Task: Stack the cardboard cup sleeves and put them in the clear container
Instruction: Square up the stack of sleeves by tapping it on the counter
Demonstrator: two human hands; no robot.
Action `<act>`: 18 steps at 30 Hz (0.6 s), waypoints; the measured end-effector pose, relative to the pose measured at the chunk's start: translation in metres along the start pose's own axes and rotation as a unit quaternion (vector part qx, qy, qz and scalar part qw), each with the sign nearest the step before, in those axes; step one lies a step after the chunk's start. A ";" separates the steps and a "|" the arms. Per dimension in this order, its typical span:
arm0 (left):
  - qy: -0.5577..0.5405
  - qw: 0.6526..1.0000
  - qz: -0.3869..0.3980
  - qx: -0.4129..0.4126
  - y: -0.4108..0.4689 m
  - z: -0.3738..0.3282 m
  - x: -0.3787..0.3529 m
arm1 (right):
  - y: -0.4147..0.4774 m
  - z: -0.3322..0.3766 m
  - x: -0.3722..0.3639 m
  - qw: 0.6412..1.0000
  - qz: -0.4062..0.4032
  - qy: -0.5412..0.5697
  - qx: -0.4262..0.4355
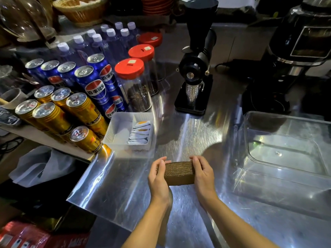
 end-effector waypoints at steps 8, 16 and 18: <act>0.035 0.999 0.003 -0.026 -0.010 0.007 0.004 | -0.001 0.000 0.003 1.000 -0.016 0.002 0.007; 0.057 0.998 0.015 -0.020 -0.010 0.014 0.003 | -0.006 -0.008 0.010 1.000 -0.015 0.000 0.001; 0.054 0.998 0.018 -0.018 -0.010 0.014 0.002 | -0.006 -0.007 0.011 1.000 -0.010 -0.003 0.000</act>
Point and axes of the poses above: each hand's wrist, its own y-axis towards the middle knuckle, its own x-axis out of the back of the hand, z = x × y, the point moved 5 cm from there along y, towards the middle knuckle, and after that the axes turned 9 degrees about x, right-handed, at the moved point
